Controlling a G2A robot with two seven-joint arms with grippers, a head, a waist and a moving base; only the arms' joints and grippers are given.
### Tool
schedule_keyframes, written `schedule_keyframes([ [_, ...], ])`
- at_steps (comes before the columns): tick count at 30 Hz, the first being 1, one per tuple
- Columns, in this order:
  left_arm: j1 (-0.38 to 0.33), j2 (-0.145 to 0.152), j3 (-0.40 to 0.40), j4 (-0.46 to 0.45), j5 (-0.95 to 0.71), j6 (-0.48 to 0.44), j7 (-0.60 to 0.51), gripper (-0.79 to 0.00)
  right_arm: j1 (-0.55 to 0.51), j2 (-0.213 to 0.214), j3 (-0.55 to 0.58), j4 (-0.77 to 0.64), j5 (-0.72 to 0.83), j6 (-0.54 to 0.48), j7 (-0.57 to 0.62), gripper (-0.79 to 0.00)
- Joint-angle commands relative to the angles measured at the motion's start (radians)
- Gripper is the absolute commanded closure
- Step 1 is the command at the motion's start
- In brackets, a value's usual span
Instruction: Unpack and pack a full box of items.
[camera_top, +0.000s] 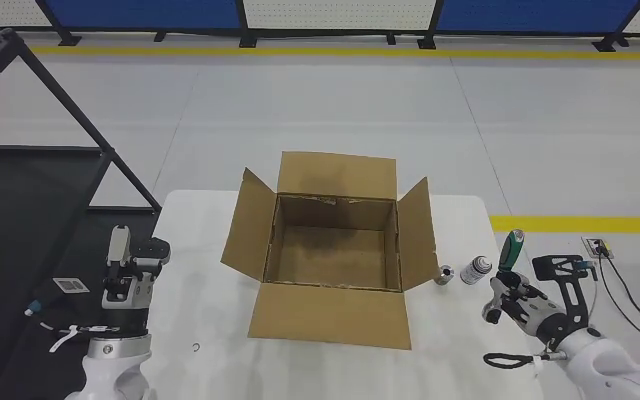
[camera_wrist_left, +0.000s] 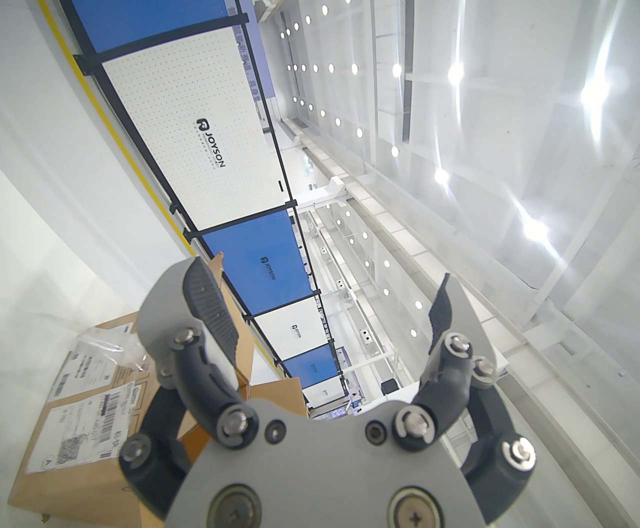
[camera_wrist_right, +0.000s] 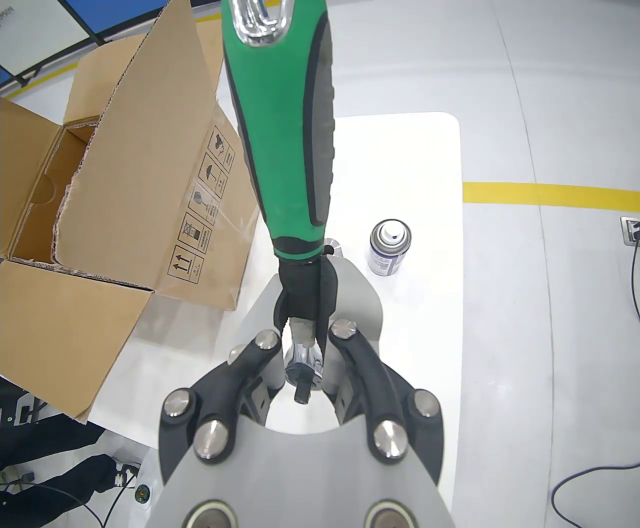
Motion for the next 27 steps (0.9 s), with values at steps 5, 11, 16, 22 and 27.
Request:
schedule_keyframes([
  [5,0.0,0.0,0.0,0.0,0.0,0.0,0.0,-0.785,-0.012,0.004,-0.027,0.01,-0.046,0.008,0.017,0.0],
  [11,0.0,0.0,0.0,0.0,0.0,0.0,0.0,-0.785,0.041,0.018,-0.082,0.054,-0.138,-0.009,0.177,0.0],
  [16,0.0,0.0,0.0,0.0,0.0,0.0,0.0,-0.785,0.086,0.021,-0.085,0.114,-0.104,0.054,0.222,0.0],
  [22,0.0,0.0,0.0,0.0,0.0,0.0,0.0,-0.785,0.154,0.027,-0.064,0.222,-0.057,0.178,0.313,0.0],
  [27,0.0,0.0,0.0,0.0,0.0,0.0,0.0,-0.785,0.208,0.032,-0.06,0.301,-0.025,0.239,0.381,0.0],
])
